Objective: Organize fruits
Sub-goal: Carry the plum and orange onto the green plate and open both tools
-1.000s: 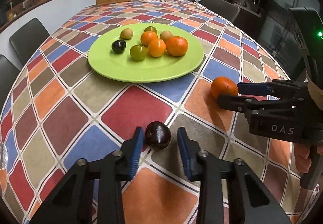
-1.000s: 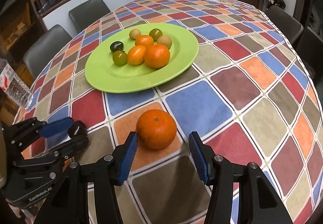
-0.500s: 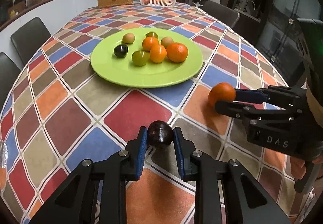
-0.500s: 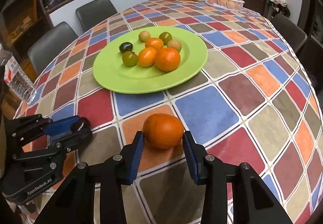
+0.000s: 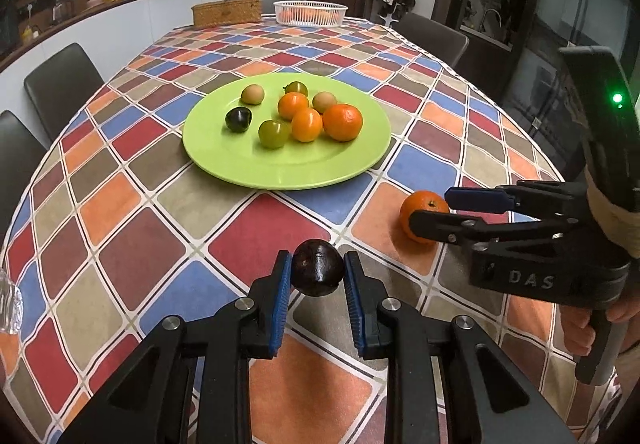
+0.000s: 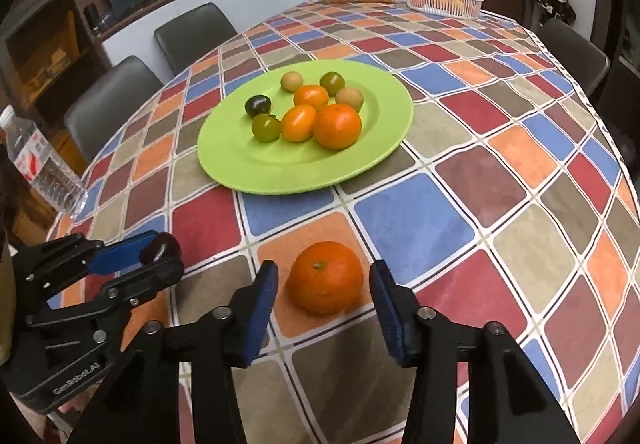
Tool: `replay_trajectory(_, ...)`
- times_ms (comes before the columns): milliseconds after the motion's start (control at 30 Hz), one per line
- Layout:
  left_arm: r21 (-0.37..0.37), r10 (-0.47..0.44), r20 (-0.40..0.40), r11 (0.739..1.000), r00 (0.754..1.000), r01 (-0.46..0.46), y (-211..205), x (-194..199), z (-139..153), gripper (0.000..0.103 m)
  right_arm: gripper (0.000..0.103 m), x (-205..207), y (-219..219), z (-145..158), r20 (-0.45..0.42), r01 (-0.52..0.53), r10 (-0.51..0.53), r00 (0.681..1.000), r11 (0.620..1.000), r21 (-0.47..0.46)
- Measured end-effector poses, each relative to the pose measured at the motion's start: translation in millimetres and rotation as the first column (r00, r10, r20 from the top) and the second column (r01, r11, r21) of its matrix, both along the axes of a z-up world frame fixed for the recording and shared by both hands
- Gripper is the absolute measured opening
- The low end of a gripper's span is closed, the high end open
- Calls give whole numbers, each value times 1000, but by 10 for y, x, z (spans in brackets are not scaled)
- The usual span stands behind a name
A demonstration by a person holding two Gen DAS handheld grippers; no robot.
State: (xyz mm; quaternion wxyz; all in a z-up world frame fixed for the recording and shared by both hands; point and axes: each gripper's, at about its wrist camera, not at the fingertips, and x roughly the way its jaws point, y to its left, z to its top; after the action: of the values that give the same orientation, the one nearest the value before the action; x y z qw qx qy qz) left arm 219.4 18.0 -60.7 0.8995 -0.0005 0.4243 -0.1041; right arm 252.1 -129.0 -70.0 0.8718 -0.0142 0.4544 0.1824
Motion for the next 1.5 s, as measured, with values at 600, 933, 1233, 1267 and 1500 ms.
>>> replay_trajectory(600,-35,18,16,999,1000,-17,46,43,89,26,42,35,40,-11,2,13,-13,1000,1000,3)
replay_trajectory(933,-50,1,110,999,994,4,76,162,446,26,42,51,56,449,121,7,-12,993,999,48)
replay_trajectory(1233,-29,-20,199,999,980,26,175,473,663,26,42,358,141,707,191,2,-13,982,998,56)
replay_trajectory(1267,-29,-24,203,999,979,30,186,518,667,26,42,408,154,718,194,0,-11,981,998,58)
replay_trajectory(1500,-34,-37,203,998,978,45,275,895,600,26,42,724,233,708,201,-1,-12,980,998,64)
